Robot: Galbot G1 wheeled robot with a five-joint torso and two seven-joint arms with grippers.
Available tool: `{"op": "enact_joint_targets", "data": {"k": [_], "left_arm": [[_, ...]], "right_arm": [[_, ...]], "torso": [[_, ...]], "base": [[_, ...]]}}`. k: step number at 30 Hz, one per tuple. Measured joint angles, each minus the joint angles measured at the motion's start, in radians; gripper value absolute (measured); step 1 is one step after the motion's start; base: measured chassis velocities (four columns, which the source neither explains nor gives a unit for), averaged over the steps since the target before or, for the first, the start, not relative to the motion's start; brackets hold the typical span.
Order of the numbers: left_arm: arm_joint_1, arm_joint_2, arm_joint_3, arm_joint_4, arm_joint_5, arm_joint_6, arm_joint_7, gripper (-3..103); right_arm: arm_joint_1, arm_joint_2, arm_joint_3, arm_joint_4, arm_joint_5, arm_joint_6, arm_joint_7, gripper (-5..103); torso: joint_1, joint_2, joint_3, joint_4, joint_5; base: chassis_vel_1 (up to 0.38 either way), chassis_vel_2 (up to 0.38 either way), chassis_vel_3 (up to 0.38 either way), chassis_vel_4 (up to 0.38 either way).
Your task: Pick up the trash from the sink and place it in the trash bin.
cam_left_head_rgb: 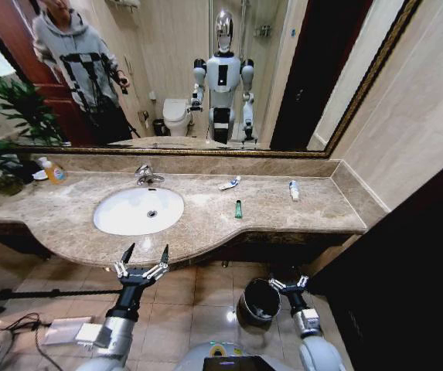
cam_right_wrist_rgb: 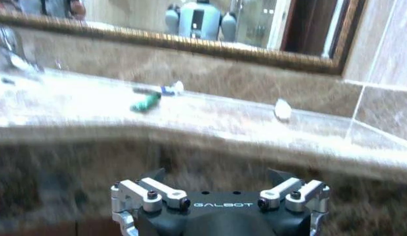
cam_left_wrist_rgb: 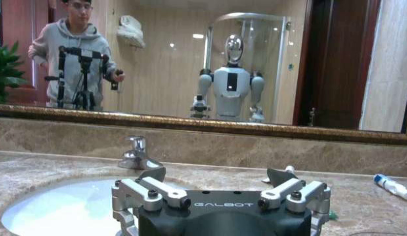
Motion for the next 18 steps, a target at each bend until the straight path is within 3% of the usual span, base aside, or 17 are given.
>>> {"op": "enact_joint_targets", "data": {"k": [8, 18], "left_arm": [[0.000, 0.000, 0.000, 0.000, 0.000, 0.000, 0.000, 100], [0.000, 0.000, 0.000, 0.000, 0.000, 0.000, 0.000, 100]], "right_arm": [[0.068, -0.003, -0.035, 0.069, 0.019, -0.041, -0.038, 100], [0.304, -0.113, -0.135, 0.033, 0.052, -0.179, -0.071, 100]], "torso": [[0.000, 0.000, 0.000, 0.0000, 0.0002], [0.000, 0.000, 0.000, 0.0001, 0.0001]], "base": [[0.000, 0.000, 0.000, 0.000], [0.000, 0.000, 0.000, 0.000]]}}
